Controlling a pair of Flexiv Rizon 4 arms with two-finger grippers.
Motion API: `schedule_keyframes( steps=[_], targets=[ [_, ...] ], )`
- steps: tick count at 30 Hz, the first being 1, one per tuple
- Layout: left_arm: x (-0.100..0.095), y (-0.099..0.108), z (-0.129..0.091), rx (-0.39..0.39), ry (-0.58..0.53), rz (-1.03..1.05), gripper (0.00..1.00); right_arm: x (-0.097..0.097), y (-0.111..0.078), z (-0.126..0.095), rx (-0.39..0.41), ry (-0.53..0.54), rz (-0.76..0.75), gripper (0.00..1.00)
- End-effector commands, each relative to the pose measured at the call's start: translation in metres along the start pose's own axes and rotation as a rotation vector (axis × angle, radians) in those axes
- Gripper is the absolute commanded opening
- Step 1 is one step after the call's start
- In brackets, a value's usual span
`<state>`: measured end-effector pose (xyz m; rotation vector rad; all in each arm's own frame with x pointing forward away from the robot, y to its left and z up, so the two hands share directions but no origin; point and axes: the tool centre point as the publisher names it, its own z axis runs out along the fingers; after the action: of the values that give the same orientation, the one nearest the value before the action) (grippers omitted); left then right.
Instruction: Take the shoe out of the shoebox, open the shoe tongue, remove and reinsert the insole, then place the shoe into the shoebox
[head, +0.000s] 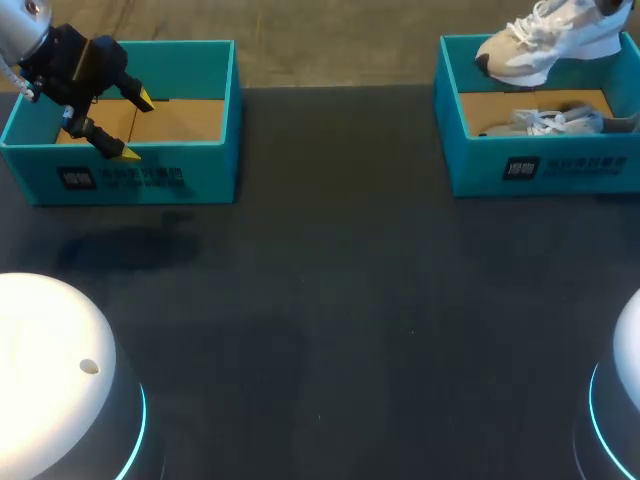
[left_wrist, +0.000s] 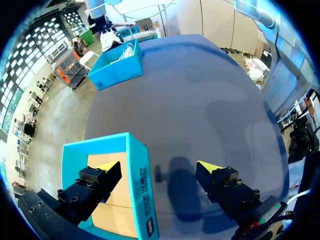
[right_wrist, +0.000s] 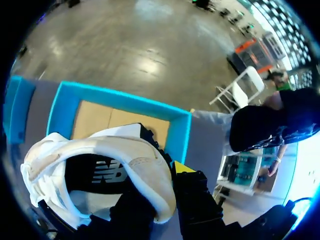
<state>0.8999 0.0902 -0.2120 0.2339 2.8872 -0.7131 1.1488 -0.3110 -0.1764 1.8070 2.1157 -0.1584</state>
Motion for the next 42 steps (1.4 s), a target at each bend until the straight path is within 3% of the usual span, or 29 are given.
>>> schedule_keyframes(
  steps=[1,4,11,22,42],
  targets=[
    [0.0,0.0,-0.001,-0.003,0.002,0.0,1.0,-0.006,-0.003,-0.01,0.067,-0.076,0.393,0.0],
    [0.0,0.0,-0.001,-0.003,0.002,0.0,1.0,-0.008,-0.01,-0.014,0.091,-0.12,0.477,0.0],
    [0.0,0.0,-0.001,-0.003,0.002,0.0,1.0,0.001,-0.017,-0.013,0.107,-0.11,0.589,0.0],
    [0.0,0.0,-0.001,-0.003,0.002,0.0,1.0,0.004,-0.019,-0.013,0.105,-0.098,0.497,0.0],
    [0.0,0.0,-0.001,-0.003,0.002,0.0,1.0,0.004,-0.019,-0.013,0.102,-0.095,0.492,0.0]
  ],
)
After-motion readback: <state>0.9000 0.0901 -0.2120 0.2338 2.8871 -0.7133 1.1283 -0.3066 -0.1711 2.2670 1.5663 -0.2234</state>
